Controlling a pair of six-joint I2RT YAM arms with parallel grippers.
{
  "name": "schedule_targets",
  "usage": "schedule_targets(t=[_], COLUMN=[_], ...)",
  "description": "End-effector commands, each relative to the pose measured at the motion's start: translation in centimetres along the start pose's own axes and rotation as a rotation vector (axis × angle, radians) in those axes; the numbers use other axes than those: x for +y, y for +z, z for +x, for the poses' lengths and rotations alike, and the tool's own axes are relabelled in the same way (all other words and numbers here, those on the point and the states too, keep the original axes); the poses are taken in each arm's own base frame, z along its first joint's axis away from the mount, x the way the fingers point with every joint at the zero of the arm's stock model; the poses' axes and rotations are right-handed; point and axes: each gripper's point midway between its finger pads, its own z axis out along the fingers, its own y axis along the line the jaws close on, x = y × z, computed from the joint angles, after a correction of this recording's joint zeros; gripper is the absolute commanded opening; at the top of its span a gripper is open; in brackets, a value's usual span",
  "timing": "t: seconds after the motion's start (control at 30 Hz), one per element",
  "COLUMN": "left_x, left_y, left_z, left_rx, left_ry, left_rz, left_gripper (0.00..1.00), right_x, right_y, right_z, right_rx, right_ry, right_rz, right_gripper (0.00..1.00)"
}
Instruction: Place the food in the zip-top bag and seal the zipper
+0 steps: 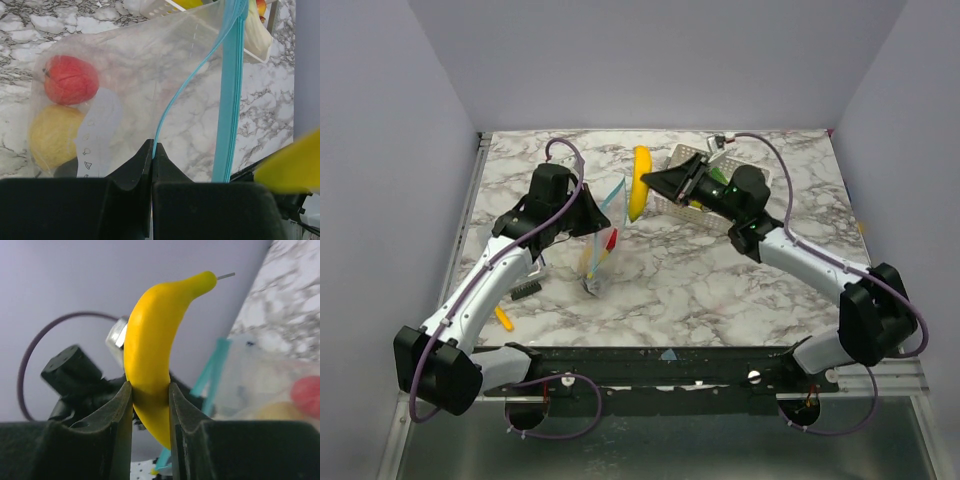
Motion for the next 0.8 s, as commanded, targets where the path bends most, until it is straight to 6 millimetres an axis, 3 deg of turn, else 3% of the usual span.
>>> schedule_targets(t=[0.0,0.07,0.23,0.47,0.77], left_x=[-0.3,-0.2,-0.1,0.0,0.5], left_y=[0.5,0.5,0.2,0.0,-0.2], left_z=[0.1,0.0,0.0,0.1,0.2], left_rx=[0.009,0.003,-0.008,-0.022,-0.033], left_ry=[-0.03,-0.03,-0.031,-0.049,-0.042], left_rz=[0.025,0.025,0.018,0.019,0.007], left_gripper=[0.0,0.0,0.0,0.0,0.0], right_x=[9.1,10.0,9.6,6.6,4.2], right_y=[-0.3,-0.4,-0.7,0.2,0.2], right_z=[2.5,3.6,5.7,9.3,11.0], right_rx=[-0.085,-0.108,-0.159,-0.208,-0.175], right_ry=[-0.015,-0.045,-0.092,-0.141,-0.169], right_rz=[-0.244,-0.252,-0.225,-0.116,-0.028], right_gripper=[0.01,0.0,0.01,0.01,0.01])
